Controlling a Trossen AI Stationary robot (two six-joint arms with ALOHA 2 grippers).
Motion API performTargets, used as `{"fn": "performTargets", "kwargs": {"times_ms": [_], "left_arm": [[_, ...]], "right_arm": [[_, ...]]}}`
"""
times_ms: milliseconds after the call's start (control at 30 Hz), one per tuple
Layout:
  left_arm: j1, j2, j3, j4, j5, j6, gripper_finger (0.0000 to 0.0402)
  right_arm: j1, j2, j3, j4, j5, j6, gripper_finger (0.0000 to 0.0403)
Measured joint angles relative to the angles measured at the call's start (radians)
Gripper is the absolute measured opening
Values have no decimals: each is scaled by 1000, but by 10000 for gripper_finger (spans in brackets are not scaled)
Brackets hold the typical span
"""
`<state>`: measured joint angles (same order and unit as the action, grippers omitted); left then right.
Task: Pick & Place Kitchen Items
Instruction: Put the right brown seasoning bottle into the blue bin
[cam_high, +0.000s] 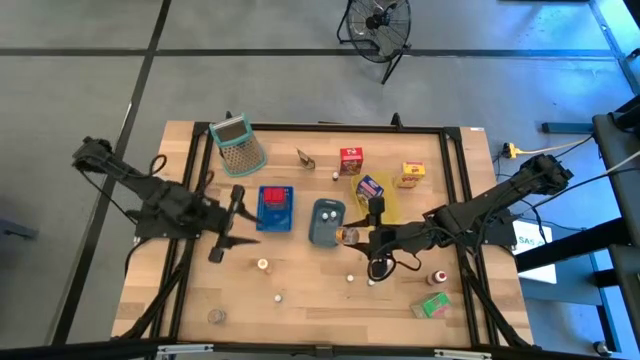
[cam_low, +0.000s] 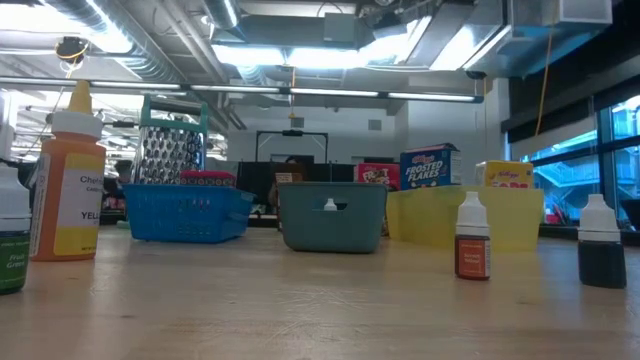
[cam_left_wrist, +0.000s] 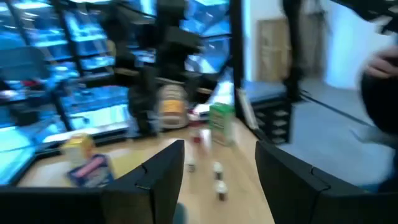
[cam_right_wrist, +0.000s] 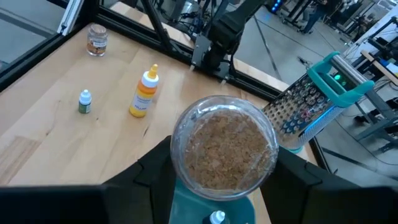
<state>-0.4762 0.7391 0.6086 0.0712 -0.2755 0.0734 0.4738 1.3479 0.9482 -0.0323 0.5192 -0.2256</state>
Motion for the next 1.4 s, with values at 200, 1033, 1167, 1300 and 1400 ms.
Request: {"fn": "performTargets", "kwargs": {"times_ms": [200, 1033, 1167, 1300, 1400], "left_arm": [[165, 56, -23, 27, 135, -51, 193], [304, 493, -22, 485, 291, 14, 193], [304, 516, 8, 481, 251, 22, 193], [304, 519, 92, 320, 178, 21, 193], [304, 519, 150, 220, 138, 30, 193]], "right_arm": [[-45, 15, 0, 29, -60, -2, 183], [-109, 150, 0, 233, -112, -122, 183], [-116, 150, 0, 227, -112, -110, 183], [-122, 150, 0, 217, -128, -96, 183], [-127, 150, 0, 216, -138, -93, 183]]}}
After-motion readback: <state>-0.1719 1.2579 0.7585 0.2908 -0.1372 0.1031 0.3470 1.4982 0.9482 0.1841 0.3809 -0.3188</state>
